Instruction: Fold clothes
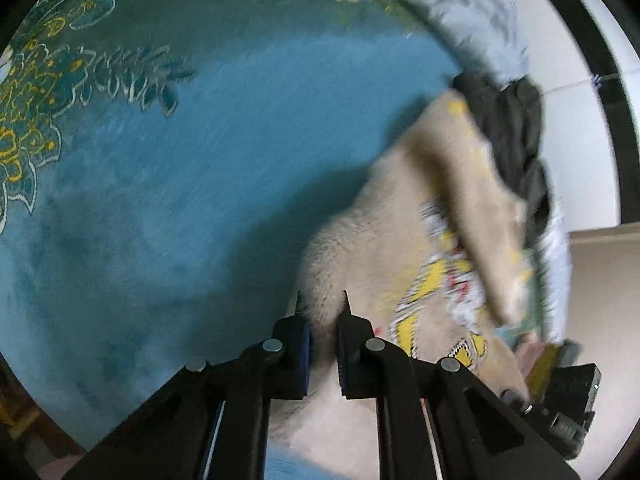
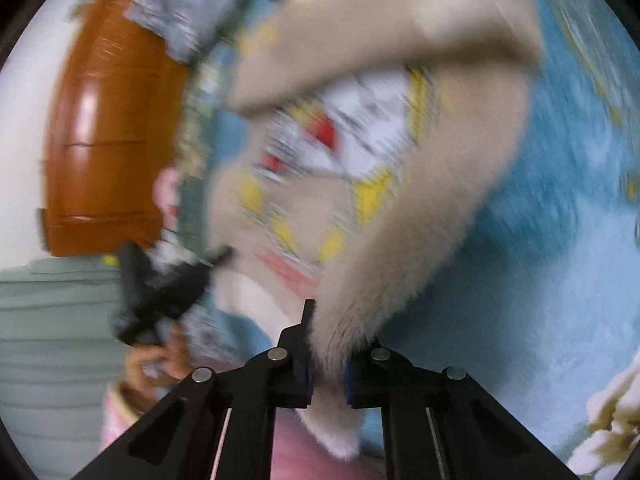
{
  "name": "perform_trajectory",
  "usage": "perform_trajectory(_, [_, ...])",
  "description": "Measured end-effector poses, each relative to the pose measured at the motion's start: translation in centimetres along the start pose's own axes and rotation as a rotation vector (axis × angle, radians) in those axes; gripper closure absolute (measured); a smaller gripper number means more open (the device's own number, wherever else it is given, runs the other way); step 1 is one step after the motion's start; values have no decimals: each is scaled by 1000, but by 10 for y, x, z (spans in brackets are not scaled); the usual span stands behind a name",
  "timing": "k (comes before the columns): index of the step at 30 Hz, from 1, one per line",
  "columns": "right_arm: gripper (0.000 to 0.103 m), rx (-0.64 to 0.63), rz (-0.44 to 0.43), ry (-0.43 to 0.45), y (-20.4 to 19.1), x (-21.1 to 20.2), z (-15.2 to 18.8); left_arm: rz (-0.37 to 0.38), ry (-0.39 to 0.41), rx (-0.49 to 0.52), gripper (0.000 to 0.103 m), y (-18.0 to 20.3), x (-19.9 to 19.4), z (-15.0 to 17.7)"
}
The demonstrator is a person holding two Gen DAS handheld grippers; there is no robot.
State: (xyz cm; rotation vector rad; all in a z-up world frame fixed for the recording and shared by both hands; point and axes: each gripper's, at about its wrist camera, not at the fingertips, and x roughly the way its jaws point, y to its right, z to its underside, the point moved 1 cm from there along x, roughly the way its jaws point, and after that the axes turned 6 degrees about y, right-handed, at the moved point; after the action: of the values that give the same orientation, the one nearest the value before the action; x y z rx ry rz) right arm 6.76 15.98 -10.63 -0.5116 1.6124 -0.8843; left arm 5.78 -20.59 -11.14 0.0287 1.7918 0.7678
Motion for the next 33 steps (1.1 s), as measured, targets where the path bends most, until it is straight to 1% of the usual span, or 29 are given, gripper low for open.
perform_trajectory(2, [92,5,-68,76,-17,-23,-15,69,23,-24,93,9,-17,-4])
perform_trajectory(4, [92,12,-119,151,-27,-49,-26,138,49,-43,93,19,-34,-12])
perform_trajectory(5, [92,11,-137,189,-33,-62,-30,170,56,-55,93,25,-42,-13])
perform_trajectory(7, [92,3,-147,233,-40,-82,-31,225,66,-73,93,36,-56,-12])
perform_trajectory(11, [92,-6,-158,289,-43,-115,-13,309,77,-91,93,62,-79,-5])
perform_trajectory(13, [92,0,-168,311,-45,-121,-4,338,84,-93,93,78,-88,-6])
perform_trajectory(14, [92,12,-174,323,-46,-124,1,349,84,-101,93,71,-98,3])
perform_trajectory(15, [92,26,-181,334,-46,-127,6,369,82,-124,93,73,-102,5])
perform_trajectory(18, [92,68,-172,352,-35,-142,8,412,54,-211,93,82,-97,1])
perform_trajectory(21, [92,142,-173,359,-14,-148,2,379,42,-268,93,87,-79,-3])
perform_trajectory(24, [92,230,-169,342,4,-135,-14,327,25,-328,93,92,-54,-10])
perform_trajectory(26, [92,265,-174,323,13,-125,-24,275,42,-339,93,93,-35,-18])
perform_trajectory(27, [92,282,-177,314,18,-120,-29,281,43,-369,93,91,-23,-21])
perform_trajectory(30, [92,286,-164,303,27,-111,-48,332,53,-410,93,86,3,-31])
perform_trajectory(32, [92,314,-174,308,36,-108,-59,369,63,-391,92,90,14,-39])
perform_trajectory(33, [92,330,-175,315,41,-106,-66,391,69,-362,91,94,20,-44])
